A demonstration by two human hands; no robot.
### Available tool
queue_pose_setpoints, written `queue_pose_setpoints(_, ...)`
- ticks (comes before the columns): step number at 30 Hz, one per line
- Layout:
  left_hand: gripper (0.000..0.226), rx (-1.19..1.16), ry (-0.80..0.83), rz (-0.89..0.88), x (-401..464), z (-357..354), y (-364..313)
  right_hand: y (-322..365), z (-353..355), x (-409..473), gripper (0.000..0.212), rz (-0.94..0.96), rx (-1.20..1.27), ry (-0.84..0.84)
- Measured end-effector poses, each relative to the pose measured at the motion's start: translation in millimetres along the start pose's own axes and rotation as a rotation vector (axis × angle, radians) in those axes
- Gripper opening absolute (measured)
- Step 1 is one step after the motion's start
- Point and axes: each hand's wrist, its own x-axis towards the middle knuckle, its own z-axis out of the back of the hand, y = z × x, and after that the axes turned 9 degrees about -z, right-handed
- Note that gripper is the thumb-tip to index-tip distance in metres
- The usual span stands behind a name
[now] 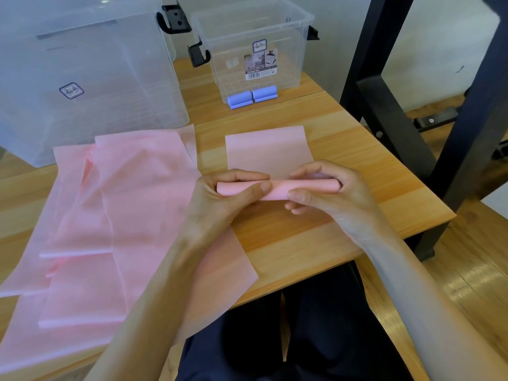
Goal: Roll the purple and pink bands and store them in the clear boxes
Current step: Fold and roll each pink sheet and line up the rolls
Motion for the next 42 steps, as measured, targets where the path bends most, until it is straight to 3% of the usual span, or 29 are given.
queue_pose_setpoints(4,0.022,0.015,0.062,-0.014,-1.0,-0.3,-1.7,-0.6,-0.7,0.4,0.026,-0.02,0.036,-0.048)
queue_pose_setpoints(10,0.021,-0.04,0.008,0.064,0.7,0.9,0.8,-0.4,-0.4,0.4,0.033,-0.017,-0.012,0.015)
queue_pose_setpoints(15,0.021,0.031,0.054,-0.012,-0.5,0.9,-0.6,-1.3,-0.8,0.6,0.028,-0.021,0.016,-0.054)
queue_pose_setpoints(20,0.019,-0.056,-0.013,0.06,0.3,1.2,0.8,-0.3,-0.8,0.1,0.032,-0.015,-0.032,0.032)
queue_pose_setpoints(24,0.023,0.007,0.044,0.013,-0.8,0.8,-1.0,-1.3,-0.7,0.6,0.026,-0.017,-0.016,-0.027)
queue_pose_setpoints(30,0.018,-0.06,-0.034,0.069,1.4,-0.2,1.3,-0.7,0.0,1.0,0.039,-0.02,-0.006,0.033)
queue_pose_setpoints(36,0.023,0.02,0.032,0.026,0.4,0.1,-0.4,-2.2,0.1,0.8,0.025,-0.015,0.006,-0.053)
queue_pose_setpoints(42,0.022,-0.039,-0.024,0.072,0.9,0.5,0.9,-0.7,-0.5,0.6,0.036,-0.021,-0.018,0.022)
